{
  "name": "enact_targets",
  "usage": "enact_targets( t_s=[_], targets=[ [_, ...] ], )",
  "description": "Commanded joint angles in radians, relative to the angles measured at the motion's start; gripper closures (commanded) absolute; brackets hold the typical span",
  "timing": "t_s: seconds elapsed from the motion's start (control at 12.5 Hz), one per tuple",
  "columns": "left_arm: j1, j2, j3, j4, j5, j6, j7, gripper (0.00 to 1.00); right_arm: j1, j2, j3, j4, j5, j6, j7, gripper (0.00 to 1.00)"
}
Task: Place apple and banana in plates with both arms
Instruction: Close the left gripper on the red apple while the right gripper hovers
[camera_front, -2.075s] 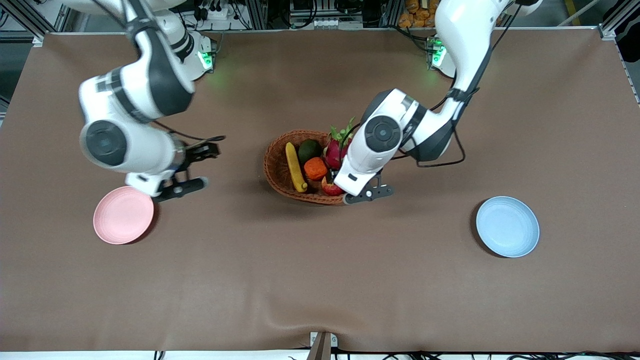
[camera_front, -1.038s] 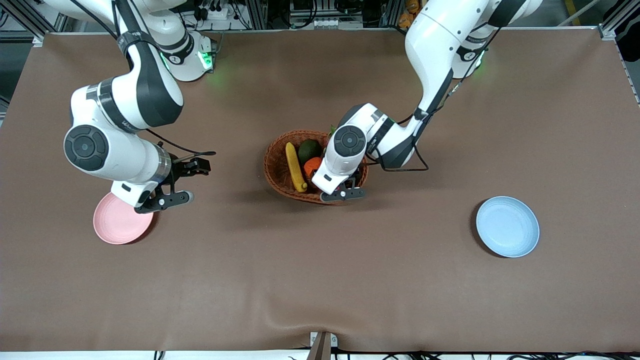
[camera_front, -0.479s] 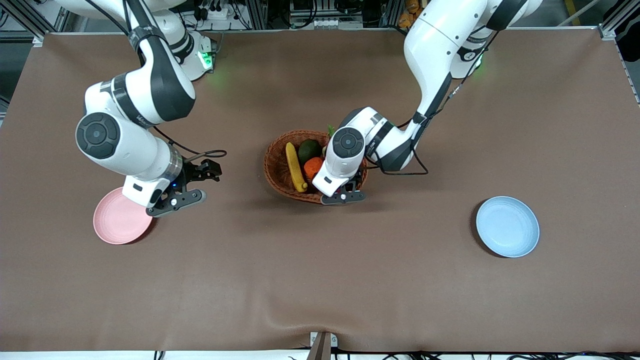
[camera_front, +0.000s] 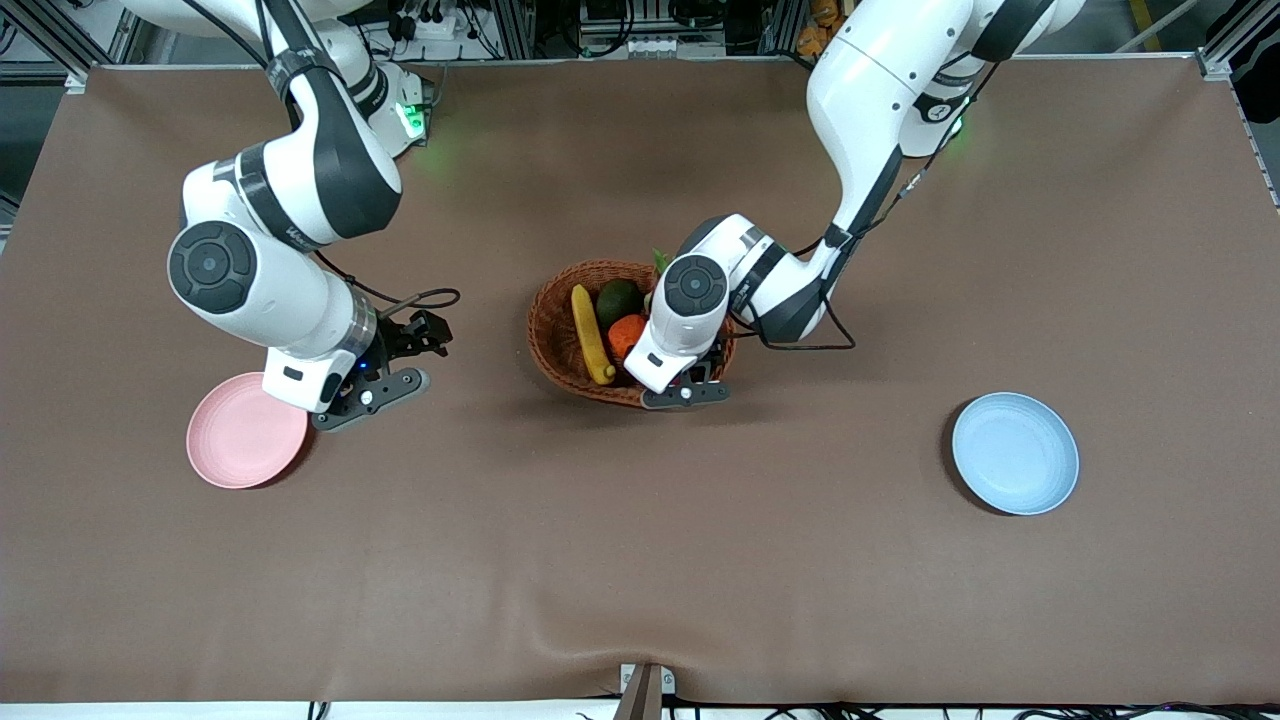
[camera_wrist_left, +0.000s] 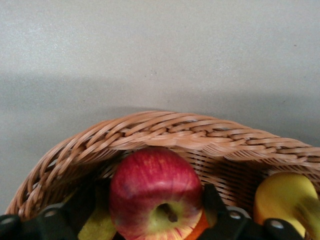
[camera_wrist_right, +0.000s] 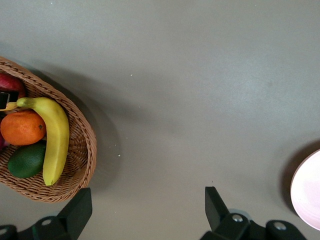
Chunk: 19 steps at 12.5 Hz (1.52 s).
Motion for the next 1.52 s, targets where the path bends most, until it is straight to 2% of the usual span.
enact_targets(
  t_s=[0.0,0.24,0.32,0.4,0.48,0.56,0.8,0.96,1.2,1.44],
  targets=[
    [-0.017,0.029,0.008,0.014,0.01,0.0,-0.023,0.21,-0.018,0.0,0.0,-0.005,0.008,-0.001,-0.02,0.0],
    [-0.019,0.029,0.008,0.014,0.01,0.0,-0.023,0.28,-0.021,0.0,0.0,-0.005,0.008,-0.001,-0.02,0.0],
    [-0.017,0.029,0.008,0.014,0.008,0.0,-0.022,0.37,-0.02,0.0,0.0,-0.005,0.008,-0.001,-0.02,0.0],
    [-0.017,0.029,0.008,0.016,0.008,0.0,-0.023,0.57,-0.021,0.0,0.0,-0.005,0.008,-0.001,-0.02,0.0],
    [-0.017,0.026,0.008,0.014,0.008,0.0,-0.025,0.86,-0.021,0.0,0.0,-0.005,0.008,-0.002,-0.022,0.0],
    [-0.017,0.02,0.008,0.016,0.01,-0.002,-0.028,1.0,-0.02,0.0,0.0,-0.005,0.008,-0.002,-0.022,0.0],
    [-0.001,-0.043,0.008,0.016,0.01,-0.045,-0.06,1.0,-0.011,0.0,0.0,-0.005,0.008,-0.001,-0.022,0.0],
    [0.007,-0.14,0.011,0.014,0.01,-0.127,-0.061,1.0,-0.006,0.0,0.002,-0.003,0.008,-0.001,-0.023,0.0],
    [0.084,-0.252,0.005,0.016,0.008,-0.226,-0.048,1.0,0.0,0.001,0.003,0.0,0.011,0.005,-0.052,0.0],
    [0.191,-0.333,0.005,0.016,0.01,-0.296,0.012,1.0,0.058,0.001,0.0,0.003,0.039,0.054,-0.097,0.0]
  ],
)
